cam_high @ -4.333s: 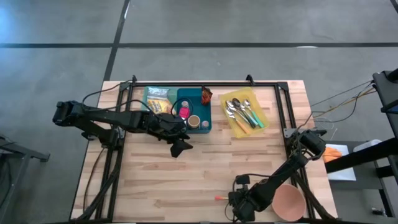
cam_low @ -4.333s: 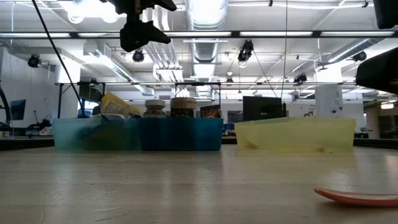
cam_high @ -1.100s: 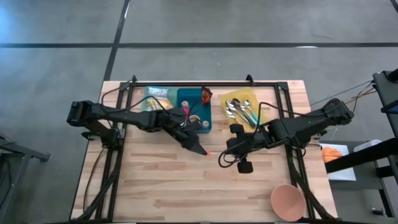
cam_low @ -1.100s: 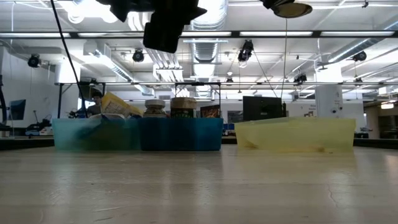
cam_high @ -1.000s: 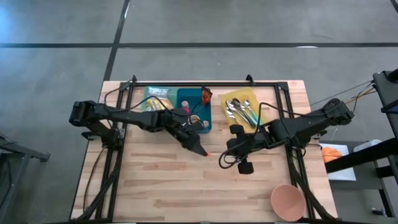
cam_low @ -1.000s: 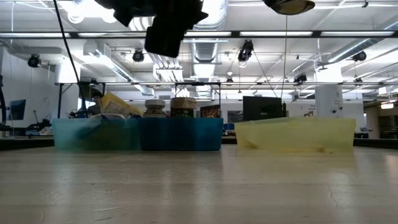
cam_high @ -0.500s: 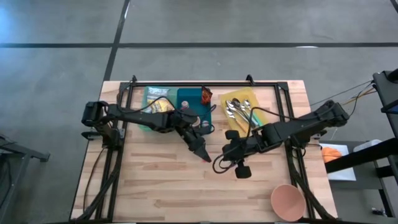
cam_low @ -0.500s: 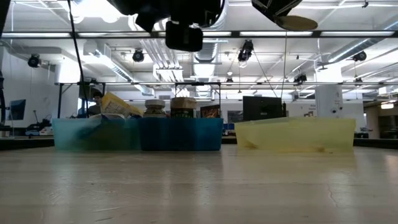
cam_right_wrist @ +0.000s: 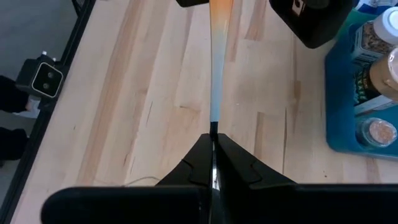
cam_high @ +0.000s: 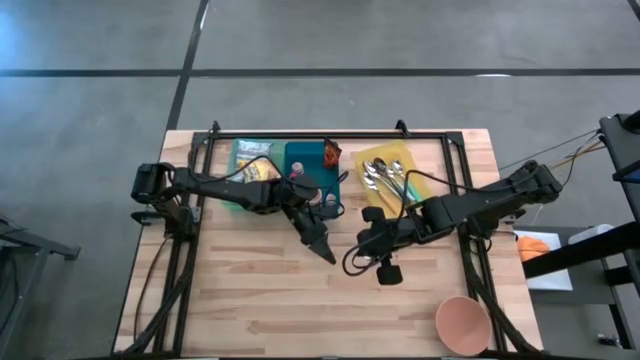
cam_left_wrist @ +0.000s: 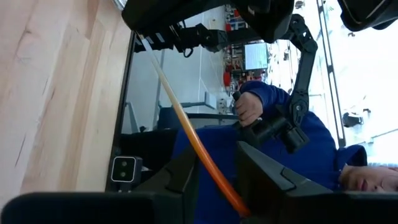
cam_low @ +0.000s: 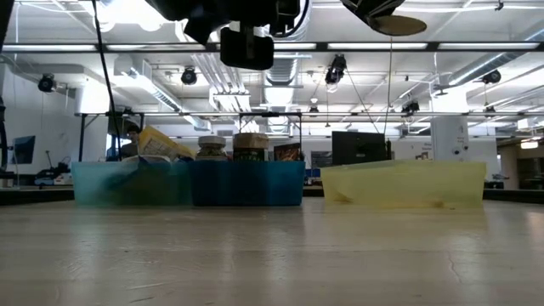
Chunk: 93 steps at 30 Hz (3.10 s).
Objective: Pick & Place Food Item
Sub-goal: Put the orange spoon into the yellow bin
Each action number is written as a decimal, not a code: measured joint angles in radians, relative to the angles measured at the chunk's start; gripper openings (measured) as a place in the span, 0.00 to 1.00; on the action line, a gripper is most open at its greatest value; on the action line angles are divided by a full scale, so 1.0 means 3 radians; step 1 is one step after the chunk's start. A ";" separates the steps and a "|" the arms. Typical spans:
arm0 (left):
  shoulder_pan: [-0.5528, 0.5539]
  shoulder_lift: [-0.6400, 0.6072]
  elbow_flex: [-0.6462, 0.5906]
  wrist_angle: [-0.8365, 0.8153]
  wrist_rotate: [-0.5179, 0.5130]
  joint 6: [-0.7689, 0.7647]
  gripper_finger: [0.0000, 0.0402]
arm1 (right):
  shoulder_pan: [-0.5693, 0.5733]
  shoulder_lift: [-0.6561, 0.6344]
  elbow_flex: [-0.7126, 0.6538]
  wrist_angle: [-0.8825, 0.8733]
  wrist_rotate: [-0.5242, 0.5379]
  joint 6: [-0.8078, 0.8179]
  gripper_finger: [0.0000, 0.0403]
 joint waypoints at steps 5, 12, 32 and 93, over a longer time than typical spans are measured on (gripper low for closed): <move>-0.0006 0.0005 -0.0010 -0.0067 0.0029 -0.0006 0.15 | 0.0001 -0.0002 0.0000 -0.0006 -0.0040 0.0001 0.02; -0.0009 0.0018 -0.0027 -0.0345 0.0008 0.0172 0.02 | 0.0011 -0.0016 0.0081 -0.0026 -0.0095 -0.0024 0.02; -0.0003 -0.0008 0.0017 -0.0278 -0.0624 0.0297 0.00 | -0.0041 -0.0075 0.0822 -0.0081 0.0705 0.0912 0.21; 0.0034 -0.0364 0.0013 0.1502 -0.2363 0.0834 0.00 | 0.0262 -0.0351 0.0991 -0.0012 0.3076 0.2407 0.48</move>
